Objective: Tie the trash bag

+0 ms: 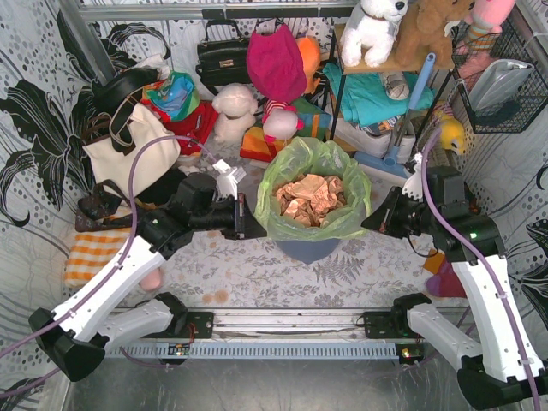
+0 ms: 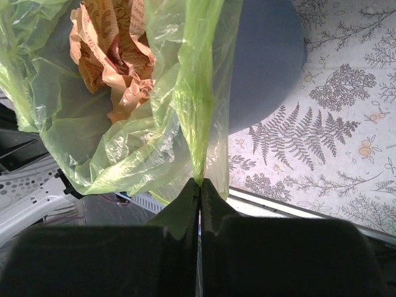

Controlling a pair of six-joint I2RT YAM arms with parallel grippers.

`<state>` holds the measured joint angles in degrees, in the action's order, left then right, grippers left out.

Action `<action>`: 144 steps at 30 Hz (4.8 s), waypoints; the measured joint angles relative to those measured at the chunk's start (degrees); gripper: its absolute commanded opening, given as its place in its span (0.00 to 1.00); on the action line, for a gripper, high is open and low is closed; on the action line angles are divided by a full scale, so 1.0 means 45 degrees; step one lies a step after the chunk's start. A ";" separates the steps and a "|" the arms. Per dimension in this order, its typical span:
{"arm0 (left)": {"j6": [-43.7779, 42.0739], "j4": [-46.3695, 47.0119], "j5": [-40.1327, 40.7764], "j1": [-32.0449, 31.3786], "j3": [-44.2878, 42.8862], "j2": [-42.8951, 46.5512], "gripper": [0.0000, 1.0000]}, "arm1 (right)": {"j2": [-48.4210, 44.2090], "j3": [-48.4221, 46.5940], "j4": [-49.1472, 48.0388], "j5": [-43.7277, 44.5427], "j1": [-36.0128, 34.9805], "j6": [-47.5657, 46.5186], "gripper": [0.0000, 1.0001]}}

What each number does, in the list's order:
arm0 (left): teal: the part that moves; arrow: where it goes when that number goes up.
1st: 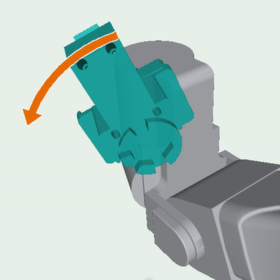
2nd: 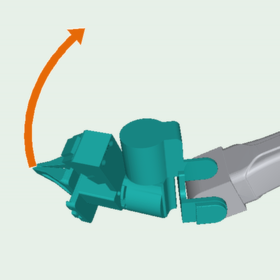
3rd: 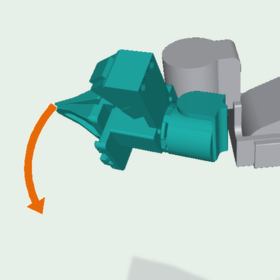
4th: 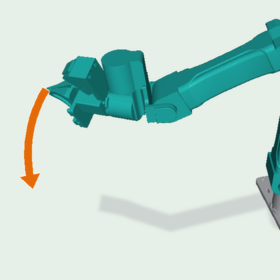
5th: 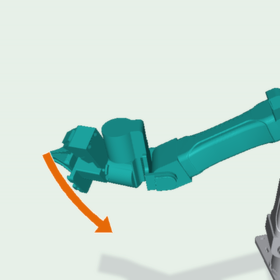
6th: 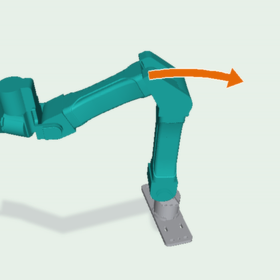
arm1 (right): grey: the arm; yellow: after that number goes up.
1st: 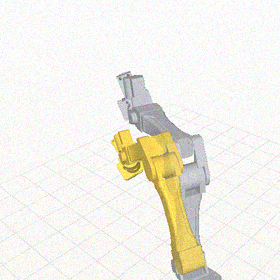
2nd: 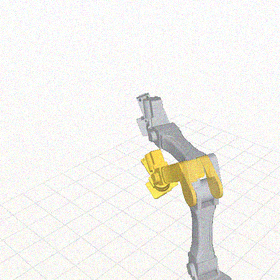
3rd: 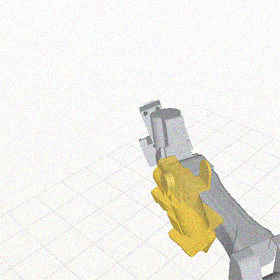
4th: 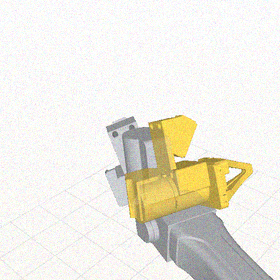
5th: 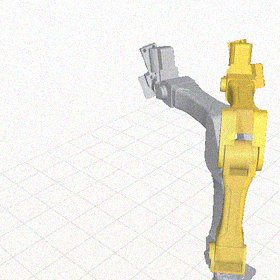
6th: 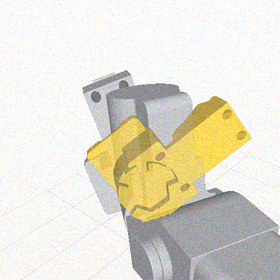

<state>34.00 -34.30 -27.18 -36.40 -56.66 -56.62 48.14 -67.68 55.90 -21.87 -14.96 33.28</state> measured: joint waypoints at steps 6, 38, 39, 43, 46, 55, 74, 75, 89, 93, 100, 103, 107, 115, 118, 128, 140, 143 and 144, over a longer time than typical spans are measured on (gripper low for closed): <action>-0.0563 -0.0296 -0.0661 0.0000 -0.1336 0.0005 0.09 | 0.0520 -0.1545 0.0525 0.0034 0.0000 -0.0340 0.00; -0.1690 -0.0646 0.4080 0.0058 -0.4867 -0.1462 0.76 | 0.1496 -0.1982 -0.2472 0.1069 0.0000 0.0457 0.63; -0.1617 -0.0452 0.4041 0.0117 -0.4760 -0.1511 0.75 | 0.1472 -0.1875 -0.2501 0.1146 0.0000 0.0486 0.63; -0.1112 0.0675 0.3191 0.0457 -0.4192 -0.1593 0.71 | 0.1336 -0.1447 -0.2827 0.1268 0.0000 0.0772 0.64; -0.0486 0.1933 0.2006 0.0918 -0.3619 -0.1564 0.68 | 0.1205 -0.1035 -0.3245 0.1302 0.0000 0.1044 0.63; 0.1812 0.5935 -0.1166 0.2399 -0.2166 -0.1579 0.65 | 0.0389 0.1384 -0.6679 0.1127 0.0000 0.2735 0.57; 0.3167 0.8398 -0.3342 0.2545 -0.1991 -0.2079 0.72 | 0.0214 0.2599 -1.3566 -0.0068 0.0000 0.4741 0.50; 0.2895 0.7883 -0.3259 0.2545 -0.2001 -0.2064 0.73 | 0.0214 0.2589 -1.3566 -0.0092 0.0000 0.4741 0.50; 0.1588 0.5464 -0.2968 0.2545 -0.2341 -0.2001 0.61 | 0.0083 0.2589 -1.3279 -0.0102 0.0000 0.4692 0.43; 0.2273 0.6601 -0.3653 0.2545 -0.2171 -0.2093 0.51 | 0.0083 0.2589 -1.3284 -0.0102 0.0000 0.4692 0.40; 0.2739 0.7587 -0.4095 0.2545 -0.2259 -0.2929 0.52 | 0.0141 0.2589 -1.3289 -0.0102 0.0000 0.4692 0.34; 0.2652 0.7354 -0.4061 0.2545 -0.2399 -0.3303 0.50 | 0.0155 0.2589 -1.3284 -0.0102 0.0000 0.4692 0.32; 0.2463 0.7082 -0.3963 0.2545 -0.2526 -0.3580 0.40 | 0.0155 0.2589 -1.3284 -0.0102 0.0000 0.4687 0.26; 0.2846 0.7563 -0.4167 0.2545 -0.3026 -0.3648 0.30 | 0.0165 0.2584 -1.3279 -0.0097 0.0000 0.4546 0.15; 0.3147 0.8126 -0.4323 0.2545 -0.3449 -0.3643 0.28 | 0.0243 0.2487 -1.3279 -0.0097 0.0000 0.4493 0.15; 0.5353 1.1395 -0.4833 0.2545 -0.3551 -0.3716 0.41 | 0.0316 0.2205 -1.3294 -0.0092 0.0000 0.4405 0.15; 0.2142 0.5702 -0.2968 0.2603 -0.3954 -0.2987 0.65 | 0.0311 0.2210 -1.3192 -0.0092 0.0000 0.4362 0.19; 0.1268 0.4022 -0.1535 0.2618 -0.4522 -0.2283 0.71 | 0.0311 0.2210 -1.3129 -0.0092 0.0000 0.4357 0.20; 0.1069 0.3628 -0.1073 0.2618 -0.4590 -0.1982 0.71 | 0.0311 0.2210 -1.3104 -0.0092 0.0000 0.4357 0.20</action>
<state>38.81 -17.98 -32.01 -24.62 -77.32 -65.54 49.54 -57.74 -3.07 -22.28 -14.96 52.88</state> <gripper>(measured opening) 0.688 0.195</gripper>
